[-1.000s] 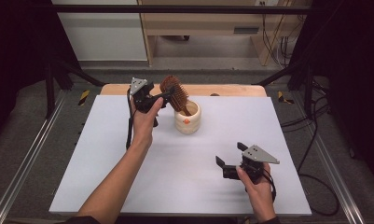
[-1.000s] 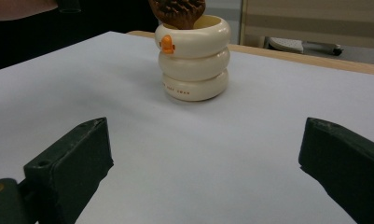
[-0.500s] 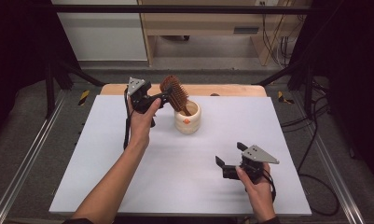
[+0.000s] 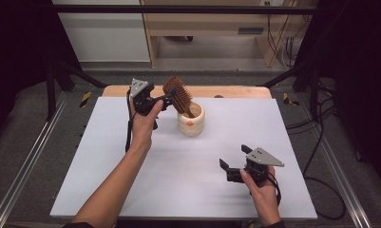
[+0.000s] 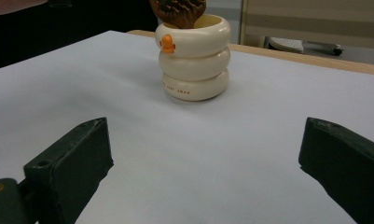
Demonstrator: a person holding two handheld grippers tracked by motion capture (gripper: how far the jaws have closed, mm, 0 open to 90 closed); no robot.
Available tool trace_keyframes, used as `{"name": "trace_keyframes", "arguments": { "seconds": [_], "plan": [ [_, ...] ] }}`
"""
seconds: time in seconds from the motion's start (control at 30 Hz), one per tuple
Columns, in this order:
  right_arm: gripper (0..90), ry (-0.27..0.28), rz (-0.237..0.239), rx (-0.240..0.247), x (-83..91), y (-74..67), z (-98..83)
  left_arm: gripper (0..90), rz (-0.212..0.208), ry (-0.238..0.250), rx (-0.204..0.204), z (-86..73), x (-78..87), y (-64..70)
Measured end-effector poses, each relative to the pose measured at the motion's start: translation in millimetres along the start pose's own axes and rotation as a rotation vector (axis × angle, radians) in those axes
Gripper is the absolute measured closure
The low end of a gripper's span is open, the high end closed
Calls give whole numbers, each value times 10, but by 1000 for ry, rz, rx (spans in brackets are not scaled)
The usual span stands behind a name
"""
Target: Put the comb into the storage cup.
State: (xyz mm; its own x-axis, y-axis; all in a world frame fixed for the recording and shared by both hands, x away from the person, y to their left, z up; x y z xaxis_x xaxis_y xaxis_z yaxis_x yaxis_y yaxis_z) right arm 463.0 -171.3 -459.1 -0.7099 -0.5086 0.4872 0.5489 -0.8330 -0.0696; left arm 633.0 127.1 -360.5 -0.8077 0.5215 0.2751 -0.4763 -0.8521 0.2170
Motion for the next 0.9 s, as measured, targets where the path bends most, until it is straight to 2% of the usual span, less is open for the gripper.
{"name": "trace_keyframes", "arguments": {
  "seconds": [0.23, 0.57, 0.9],
  "plan": [
    [30, 0, 0, 1, -2, -1, 0, 39, -6, 4, -1, 7, 11, 5],
    [30, 0, 0, 0, -2, -3, 0, 39, -11, 5, -32, 7, 41, 32],
    [30, 0, -1, 1, -2, -2, -1, 39, -12, 12, -46, 20, 72, 26]
  ]
}}
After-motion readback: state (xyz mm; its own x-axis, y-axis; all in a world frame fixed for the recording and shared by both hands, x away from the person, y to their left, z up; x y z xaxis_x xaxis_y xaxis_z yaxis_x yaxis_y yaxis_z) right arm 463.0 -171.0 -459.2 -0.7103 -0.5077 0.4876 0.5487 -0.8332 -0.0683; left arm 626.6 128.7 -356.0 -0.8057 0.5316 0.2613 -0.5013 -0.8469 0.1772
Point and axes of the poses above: each handheld gripper's, and its own axes: x roughly backward along the jaws, z roughly out of its top, y roughly to its right, the point moved 4 cm from there along -x, roughly forward along the jaws, and after that the axes turned 11 degrees about -y, right-handed, at the moved point
